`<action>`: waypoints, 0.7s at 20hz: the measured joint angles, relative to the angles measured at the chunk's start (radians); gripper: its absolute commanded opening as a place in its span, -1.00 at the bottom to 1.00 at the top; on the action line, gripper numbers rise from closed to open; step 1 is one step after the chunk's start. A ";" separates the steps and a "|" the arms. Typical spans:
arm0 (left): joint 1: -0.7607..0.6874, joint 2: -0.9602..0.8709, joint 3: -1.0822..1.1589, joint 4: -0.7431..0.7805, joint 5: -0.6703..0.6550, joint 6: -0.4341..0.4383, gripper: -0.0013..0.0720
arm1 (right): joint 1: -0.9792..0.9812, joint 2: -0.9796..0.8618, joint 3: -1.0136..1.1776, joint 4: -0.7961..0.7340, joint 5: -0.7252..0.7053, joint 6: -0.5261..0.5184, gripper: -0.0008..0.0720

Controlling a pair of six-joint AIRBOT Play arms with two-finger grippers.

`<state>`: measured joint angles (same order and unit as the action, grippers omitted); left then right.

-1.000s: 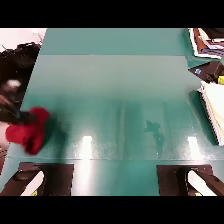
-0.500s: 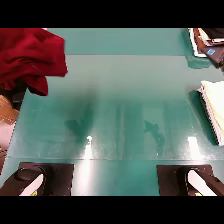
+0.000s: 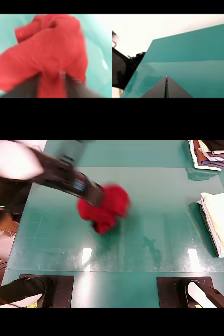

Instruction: Fold the shirts.

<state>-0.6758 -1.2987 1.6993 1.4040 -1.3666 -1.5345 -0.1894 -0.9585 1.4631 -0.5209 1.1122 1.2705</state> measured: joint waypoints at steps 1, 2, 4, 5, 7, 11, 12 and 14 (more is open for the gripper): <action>-0.028 -0.047 0.000 -0.009 0.012 0.018 0.28 | 0.000 0.000 0.010 -0.010 0.006 0.000 -0.92; -0.040 -0.078 0.000 -0.013 0.017 0.031 0.28 | 0.000 -0.001 0.018 -0.017 0.014 0.000 -0.92; -0.033 -0.122 0.000 0.013 0.029 0.050 0.28 | 0.000 -0.002 0.027 -0.035 0.028 0.000 -0.92; -0.012 -0.135 -0.001 0.027 0.031 0.056 0.28 | 0.000 -0.002 0.029 -0.048 0.030 0.000 -0.92; 0.049 -0.152 -0.015 0.035 0.041 0.056 0.28 | 0.000 -0.003 0.033 -0.063 0.037 0.000 -0.92; 0.203 -0.166 -0.129 -0.011 0.105 0.047 0.28 | 0.000 -0.006 0.036 -0.078 0.052 0.000 -0.92; 0.241 -0.167 -0.178 -0.039 0.137 0.046 0.28 | 0.000 -0.006 0.036 -0.079 0.056 0.000 -0.92; 0.301 -0.175 -0.276 -0.103 0.200 0.043 0.28 | 0.000 -0.007 0.036 -0.082 0.067 0.000 -0.92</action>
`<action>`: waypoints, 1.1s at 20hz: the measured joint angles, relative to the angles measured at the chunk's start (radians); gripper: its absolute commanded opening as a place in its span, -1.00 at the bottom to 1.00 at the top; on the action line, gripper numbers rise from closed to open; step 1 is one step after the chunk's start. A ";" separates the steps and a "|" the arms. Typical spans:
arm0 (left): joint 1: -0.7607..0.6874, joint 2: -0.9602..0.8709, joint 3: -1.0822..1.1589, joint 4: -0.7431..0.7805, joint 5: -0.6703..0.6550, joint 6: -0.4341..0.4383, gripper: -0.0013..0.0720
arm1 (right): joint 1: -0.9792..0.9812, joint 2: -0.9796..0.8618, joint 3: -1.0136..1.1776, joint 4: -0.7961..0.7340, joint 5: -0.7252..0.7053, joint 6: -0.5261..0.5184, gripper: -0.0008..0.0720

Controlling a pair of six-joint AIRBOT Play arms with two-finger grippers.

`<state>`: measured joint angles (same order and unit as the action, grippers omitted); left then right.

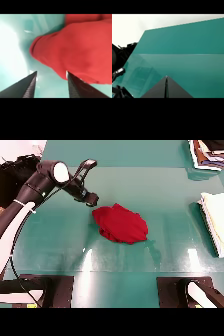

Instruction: Fold the shirts.

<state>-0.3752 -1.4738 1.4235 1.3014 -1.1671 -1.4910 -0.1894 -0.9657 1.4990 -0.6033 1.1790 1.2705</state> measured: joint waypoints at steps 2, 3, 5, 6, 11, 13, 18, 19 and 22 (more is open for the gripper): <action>0.048 -0.016 -0.082 -0.080 0.063 0.013 0.28 | 0.000 -0.001 0.000 -0.002 0.011 0.000 -0.92; 0.062 -0.026 -0.107 -0.114 0.087 0.032 0.28 | 0.000 -0.001 0.000 -0.004 0.018 0.000 -0.92; 0.074 -0.050 -0.138 -0.182 0.130 0.075 0.28 | 0.000 -0.001 0.000 -0.027 0.040 0.000 -0.92; 0.076 -0.063 -0.147 -0.211 0.148 0.091 0.28 | 0.001 -0.001 -0.002 -0.044 0.055 0.001 -0.92; 0.082 -0.116 -0.167 -0.327 0.235 0.145 -0.89 | 0.002 0.022 -0.127 -0.091 0.097 0.005 -0.92; 0.084 -0.122 -0.162 -0.343 0.255 0.154 -0.89 | 0.002 0.029 -0.226 -0.100 0.108 0.006 -0.92; 0.084 -0.126 -0.074 -0.349 0.219 0.192 -0.89 | 0.049 -0.031 -0.491 -0.186 0.132 0.009 0.47; 0.084 -0.126 -0.051 -0.348 0.208 0.198 -0.89 | 0.075 -0.058 -0.534 -0.201 0.131 0.009 0.46; 0.084 -0.126 -0.002 -0.342 0.181 0.208 -0.89 | 0.185 -0.161 -0.639 -0.197 0.087 0.003 0.25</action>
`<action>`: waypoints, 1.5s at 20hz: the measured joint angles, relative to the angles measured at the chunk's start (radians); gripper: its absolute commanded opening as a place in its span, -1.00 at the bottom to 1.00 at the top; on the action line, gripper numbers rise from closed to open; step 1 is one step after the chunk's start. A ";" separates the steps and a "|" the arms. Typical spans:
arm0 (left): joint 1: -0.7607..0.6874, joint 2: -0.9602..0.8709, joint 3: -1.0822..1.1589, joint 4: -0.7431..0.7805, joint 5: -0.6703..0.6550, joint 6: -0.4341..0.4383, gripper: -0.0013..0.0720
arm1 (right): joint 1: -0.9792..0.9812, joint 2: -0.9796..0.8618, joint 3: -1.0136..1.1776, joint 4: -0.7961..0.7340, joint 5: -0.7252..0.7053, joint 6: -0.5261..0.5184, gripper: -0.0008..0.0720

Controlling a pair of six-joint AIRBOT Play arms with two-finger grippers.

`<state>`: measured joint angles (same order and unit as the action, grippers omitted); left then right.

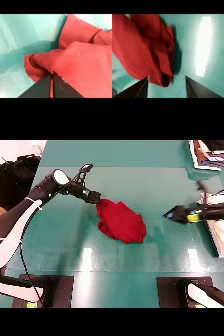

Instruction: Fold the shirts.

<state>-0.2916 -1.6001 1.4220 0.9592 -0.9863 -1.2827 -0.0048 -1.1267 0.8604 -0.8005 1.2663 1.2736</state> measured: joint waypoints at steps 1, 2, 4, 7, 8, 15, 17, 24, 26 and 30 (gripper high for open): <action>0.000 0.000 0.009 0.001 -0.007 0.002 -0.89 | 0.042 -0.034 -0.021 0.016 -0.012 -0.008 0.25; 0.000 0.000 0.015 0.004 -0.013 0.003 -0.89 | 0.090 -0.071 -0.035 0.037 -0.030 -0.022 0.25; 0.000 0.000 0.023 0.009 -0.023 0.006 -0.89 | 0.181 -0.131 -0.042 0.072 -0.064 -0.045 0.25; 0.000 0.000 0.029 0.020 -0.041 0.006 -0.89 | 0.291 -0.194 -0.030 0.097 -0.117 -0.064 0.24; 0.000 0.000 0.029 0.023 -0.047 0.007 -0.89 | 0.317 -0.211 -0.024 0.098 -0.129 -0.068 0.24; 0.000 0.000 0.032 0.028 -0.076 0.008 -0.90 | 0.382 -0.264 -0.012 0.075 -0.166 -0.076 -0.92; 0.000 0.011 0.032 0.031 -0.089 0.008 -0.90 | 0.385 -0.238 -0.011 0.073 -0.171 -0.077 -0.92; 0.000 0.283 0.124 0.062 -0.080 0.007 -0.90 | 0.320 0.035 0.182 0.067 -0.142 -0.079 -0.92; 0.000 0.406 0.192 0.067 -0.076 0.007 -0.90 | 0.290 0.117 0.316 0.066 -0.125 -0.077 -0.93; 0.000 0.624 0.327 0.069 -0.075 0.007 -0.90 | 0.237 0.223 0.583 0.068 -0.108 -0.067 -0.93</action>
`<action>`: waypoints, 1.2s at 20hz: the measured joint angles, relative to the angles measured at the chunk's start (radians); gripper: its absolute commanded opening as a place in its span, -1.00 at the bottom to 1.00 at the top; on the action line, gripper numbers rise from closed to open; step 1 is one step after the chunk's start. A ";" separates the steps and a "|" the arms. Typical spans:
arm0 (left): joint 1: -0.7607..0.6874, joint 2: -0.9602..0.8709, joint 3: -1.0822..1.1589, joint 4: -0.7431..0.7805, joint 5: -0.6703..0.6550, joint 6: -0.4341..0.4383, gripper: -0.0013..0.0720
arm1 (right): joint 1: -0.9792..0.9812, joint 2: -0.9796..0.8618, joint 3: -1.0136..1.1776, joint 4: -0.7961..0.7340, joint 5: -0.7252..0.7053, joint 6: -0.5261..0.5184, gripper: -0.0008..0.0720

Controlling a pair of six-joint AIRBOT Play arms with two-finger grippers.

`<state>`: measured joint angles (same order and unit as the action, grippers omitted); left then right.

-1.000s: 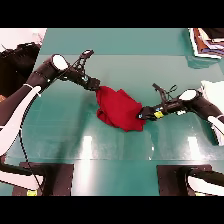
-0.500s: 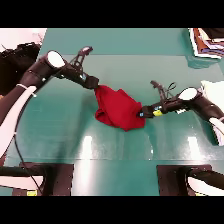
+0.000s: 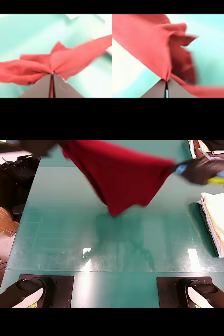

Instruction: Fold the shirts.

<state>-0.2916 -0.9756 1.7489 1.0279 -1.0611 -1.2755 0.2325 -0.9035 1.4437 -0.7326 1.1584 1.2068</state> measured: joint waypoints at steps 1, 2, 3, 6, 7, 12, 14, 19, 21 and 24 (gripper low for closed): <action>0.000 0.043 0.026 -0.001 0.000 0.000 -0.90 | -0.013 0.016 0.055 0.001 0.009 0.008 -0.93; 0.000 0.075 0.044 -0.005 -0.001 0.000 -0.90 | -0.024 0.024 0.101 0.001 0.021 0.016 -0.93; -0.001 0.101 0.059 -0.005 -0.003 -0.001 -0.90 | -0.037 0.027 0.148 0.002 0.039 0.030 -0.93; -0.001 0.127 0.080 -0.002 -0.049 -0.021 -0.90 | -0.064 -0.003 0.270 0.000 0.123 0.093 -0.93; -0.001 0.120 0.078 -0.002 -0.075 -0.034 -0.90 | -0.068 -0.027 0.303 -0.012 0.156 0.124 -0.93; -0.034 0.007 -0.063 0.003 -0.257 -0.092 -0.90 | 0.004 -0.204 0.353 -0.211 0.309 0.267 -0.93; -0.093 -0.051 -0.193 0.010 -0.281 -0.094 -0.89 | 0.058 -0.282 0.307 -0.290 0.339 0.288 -0.93; -0.206 -0.204 -0.510 0.027 -0.143 -0.046 -0.88 | 0.134 -0.445 0.133 -0.369 0.310 0.295 -0.93; -0.221 -0.270 -0.573 0.029 -0.100 -0.038 0.13 | 0.139 -0.478 0.079 -0.373 0.280 0.295 -0.93; -0.231 -0.329 -0.614 0.030 -0.056 -0.031 0.28 | 0.133 -0.499 0.033 -0.381 0.250 0.294 -0.93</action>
<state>-0.5224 -1.3048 1.1347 1.0576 -1.1175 -1.3064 0.3653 -1.4029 1.4765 -1.1137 1.4082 1.5013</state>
